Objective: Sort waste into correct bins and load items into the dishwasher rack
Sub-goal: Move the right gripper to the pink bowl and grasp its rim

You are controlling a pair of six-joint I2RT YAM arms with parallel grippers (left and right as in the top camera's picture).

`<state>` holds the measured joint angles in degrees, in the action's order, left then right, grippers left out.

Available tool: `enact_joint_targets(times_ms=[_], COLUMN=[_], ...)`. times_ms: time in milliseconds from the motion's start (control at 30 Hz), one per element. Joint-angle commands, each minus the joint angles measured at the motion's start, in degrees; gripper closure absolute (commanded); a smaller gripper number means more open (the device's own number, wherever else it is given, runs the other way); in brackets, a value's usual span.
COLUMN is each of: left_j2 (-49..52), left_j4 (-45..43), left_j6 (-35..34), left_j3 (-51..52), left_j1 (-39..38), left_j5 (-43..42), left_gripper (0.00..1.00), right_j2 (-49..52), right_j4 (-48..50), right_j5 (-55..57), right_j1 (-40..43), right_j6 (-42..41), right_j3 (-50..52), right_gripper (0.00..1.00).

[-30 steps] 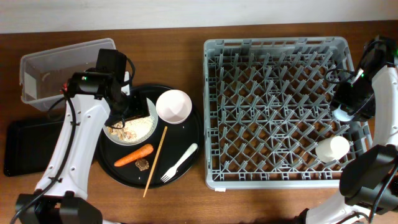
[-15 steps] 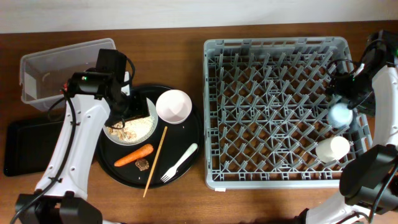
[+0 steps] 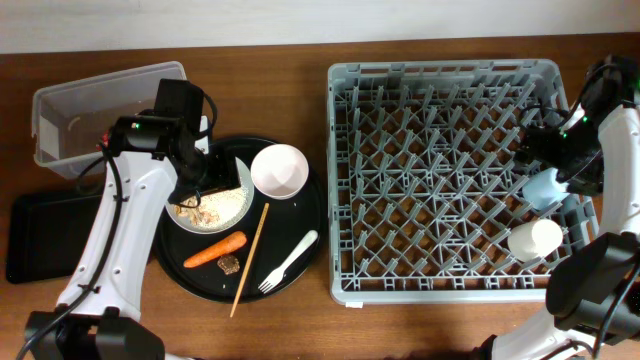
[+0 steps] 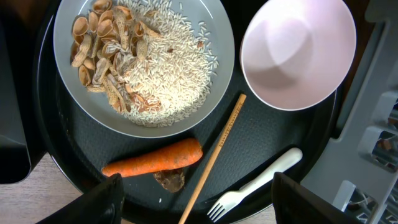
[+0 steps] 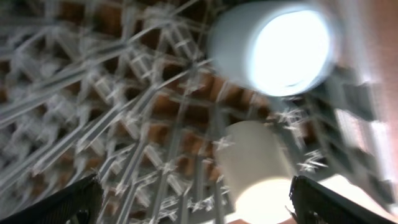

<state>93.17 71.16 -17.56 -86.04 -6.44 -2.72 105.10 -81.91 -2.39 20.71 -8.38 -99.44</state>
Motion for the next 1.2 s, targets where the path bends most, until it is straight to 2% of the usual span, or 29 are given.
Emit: enact_joint_targets(times_ms=[0, 100, 233, 367, 433, 567, 633, 700, 767, 867, 1067, 1167], left_j2=[-0.9, -0.9, -0.9, -0.9, -0.9, -0.9, -0.9, -0.9, -0.9, -0.9, -0.9, -0.9], left_j4=[0.1, -0.2, -2.0, -2.1, -0.9, 1.9, 2.6, 3.7, 4.5, 4.6, 4.6, 4.6], left_j6=[0.7, 0.7, 0.7, 0.2, -1.1, -4.1, -5.4, -7.0, -7.1, -7.1, -7.1, -7.1], left_j3=[-0.3, -0.3, -0.3, -0.3, -0.3, -0.3, -0.3, -0.3, -0.3, -0.3, -0.3, -0.3], left_j1=[0.2, 0.2, 0.2, 0.3, 0.4, 3.9, 6.6, 10.0, 13.3, 15.7, 16.6, 16.6], left_j5=[0.6, 0.6, 0.6, 3.9, 6.1, 7.9, 7.9, 7.8, 6.4, 4.1, 3.5, 3.5], left_gripper=[0.25, 0.22, 0.2, 0.2, 0.2, 0.19, 0.15, 0.05, 0.03, 0.03, 0.03, 0.03], right_j2=[0.3, 0.3, 0.0, 0.0, 0.0, 0.1, 0.1, 0.2, 0.6, 2.4, 9.5, 12.3], right_j4=[-2.4, -5.4, -6.5, -4.4, 0.3, 9.1, 13.2, 18.2, 22.7, 27.0, 31.1, 33.5], right_j5=[-18.4, -26.9, -27.2, -25.0, -20.2, -13.3, -10.6, -7.0, -6.1, -6.2, -6.4, -6.4], right_j1=[-0.7, -4.1, -11.3, -23.2, -31.2, -41.2, -44.8, -48.8, -51.4, -53.5, -56.2, -56.4], right_j6=[11.7, 19.1, 20.2, 19.6, 15.2, 12.4, 12.4, 12.3, 11.9, 9.1, 8.3, 8.3], right_j3=[-1.1, -1.1, -1.1, -1.1, -1.2, -1.1, -1.1, -1.1, -1.1, -1.1, -1.1, -1.1], right_gripper=[0.02, 0.02, 0.02, 0.15, 0.15, 0.16, 0.19, 0.24, 0.29, 0.32, 0.31, 0.26])
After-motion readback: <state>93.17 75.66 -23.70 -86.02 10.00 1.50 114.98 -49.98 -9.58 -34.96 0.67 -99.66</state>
